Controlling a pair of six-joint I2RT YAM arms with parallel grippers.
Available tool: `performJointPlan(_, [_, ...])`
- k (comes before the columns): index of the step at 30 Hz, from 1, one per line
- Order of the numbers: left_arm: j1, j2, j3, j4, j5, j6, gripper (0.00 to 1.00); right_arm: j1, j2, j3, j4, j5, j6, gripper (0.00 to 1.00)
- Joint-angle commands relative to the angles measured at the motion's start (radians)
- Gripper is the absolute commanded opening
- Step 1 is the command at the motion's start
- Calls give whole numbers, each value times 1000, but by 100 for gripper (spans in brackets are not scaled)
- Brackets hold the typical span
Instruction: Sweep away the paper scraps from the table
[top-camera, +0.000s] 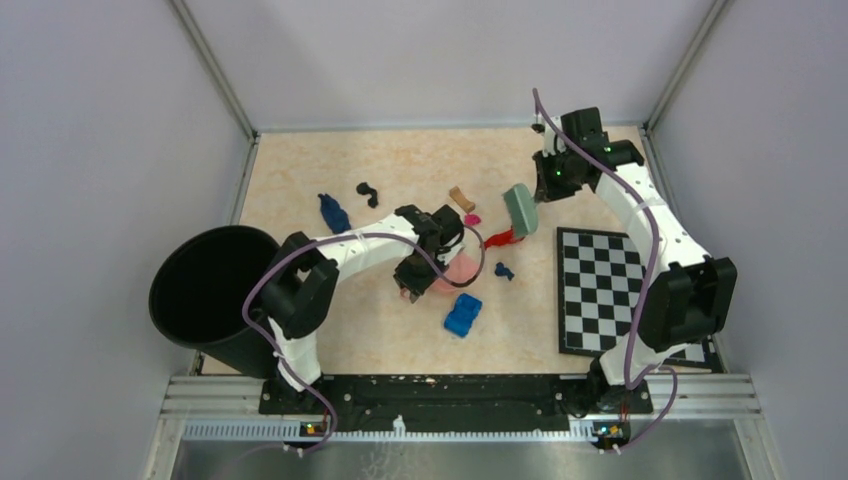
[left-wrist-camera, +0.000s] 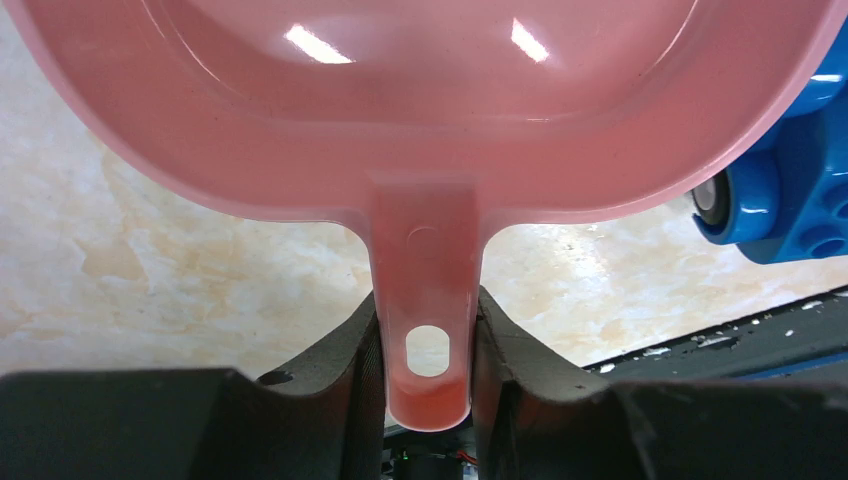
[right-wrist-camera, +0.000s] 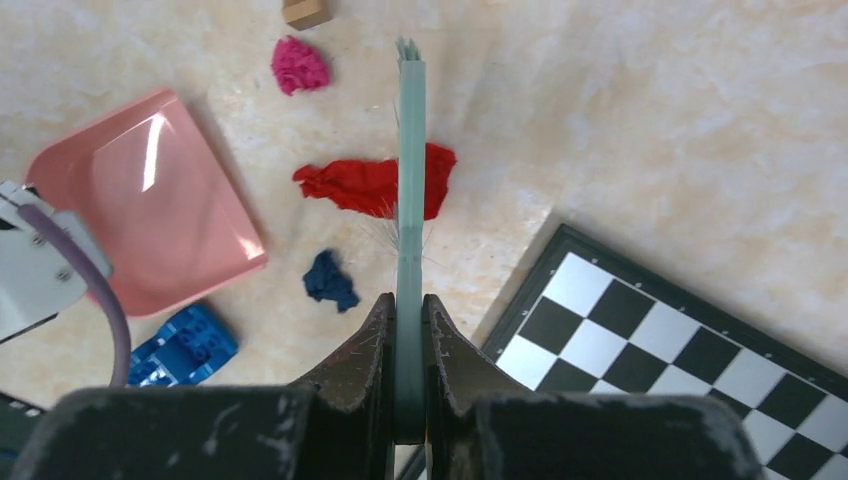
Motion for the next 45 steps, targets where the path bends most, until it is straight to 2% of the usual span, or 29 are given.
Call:
performJointPlan(1, [6,38,67,-47,74,47,5,-5,-30,39,63,120,-47,0])
performJointPlan(8, [6,125,173,-89,101,57,5,-3,23,6,82,219,-58,0])
performJointPlan(14, [6,207,267,-121,125,88,4,40,93,-12,85,180,-28,0])
performJointPlan(20, [5,265,341,-134,129,90,4,102,122,20,72,11,34,0])
performJointPlan(23, [5,272,353,-131,120,85,4,103,114,71,28,-53,73,0])
performJointPlan(31, [6,212,343,-61,56,53,3,75,83,162,-106,-159,52,0])
performJointPlan(36, [8,191,350,-108,65,23,3,31,104,267,-123,-145,-125,0])
performJointPlan(41, [7,145,292,-177,50,-29,3,44,90,247,-44,47,-353,0])
performJointPlan(45, [7,118,250,-179,56,-39,3,95,97,200,34,194,-449,0])
